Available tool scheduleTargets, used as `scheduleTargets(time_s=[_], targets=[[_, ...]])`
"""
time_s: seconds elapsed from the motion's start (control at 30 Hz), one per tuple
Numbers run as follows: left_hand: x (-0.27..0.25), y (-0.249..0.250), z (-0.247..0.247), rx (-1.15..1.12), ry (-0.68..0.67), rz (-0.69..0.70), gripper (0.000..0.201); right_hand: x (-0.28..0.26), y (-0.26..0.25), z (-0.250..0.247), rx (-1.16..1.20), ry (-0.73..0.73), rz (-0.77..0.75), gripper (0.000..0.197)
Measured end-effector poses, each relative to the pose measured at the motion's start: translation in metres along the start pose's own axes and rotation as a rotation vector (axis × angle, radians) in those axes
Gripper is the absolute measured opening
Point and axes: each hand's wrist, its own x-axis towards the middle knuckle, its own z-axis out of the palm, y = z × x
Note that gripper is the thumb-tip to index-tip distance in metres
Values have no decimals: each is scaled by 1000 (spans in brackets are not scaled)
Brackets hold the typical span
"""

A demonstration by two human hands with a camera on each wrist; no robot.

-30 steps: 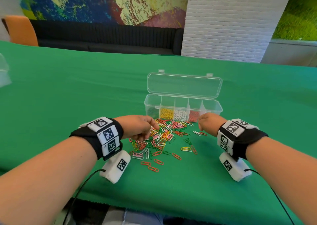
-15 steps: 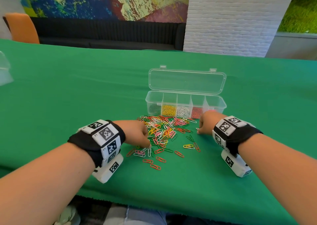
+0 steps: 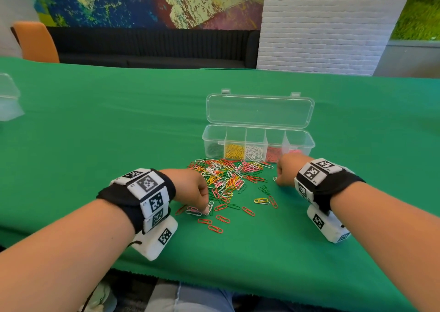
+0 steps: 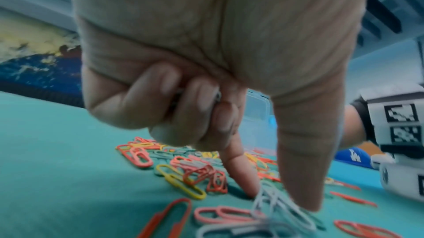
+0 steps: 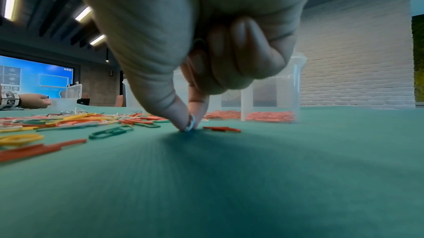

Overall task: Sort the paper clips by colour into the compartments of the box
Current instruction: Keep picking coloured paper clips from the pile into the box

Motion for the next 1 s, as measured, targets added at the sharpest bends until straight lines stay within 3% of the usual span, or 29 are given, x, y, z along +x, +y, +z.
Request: scheduleTargets(time_s=[0.13, 0.3, 0.4, 0.53, 0.67, 0.73, 0.83, 1.0], targets=[[0, 3, 4, 6, 7, -19, 22, -2, -1, 0, 113, 22, 21, 33], [8, 11, 8, 14, -7, -26, 11, -16, -7, -12, 239, 26, -22, 35], [13, 10, 9, 37, -23, -51, 16, -25, -7, -23, 412, 30, -22, 40], [15, 8, 7, 25, 11, -61, 20, -21, -4, -20, 894, -67, 41, 23], [12, 7, 2, -48, -6, -32, 18, -21, -4, -16, 963, -114, 78, 22], [11, 5, 1, -167, 0, -25, 18, -21, -6, -14, 958, -139, 45, 20], [9, 8, -1, -601, -31, -13, 21, -18, -6, -11, 1050, -134, 40, 21], [7, 8, -6, -1097, -72, -44, 19, -19, -9, -11, 1209, -170, 53, 43]])
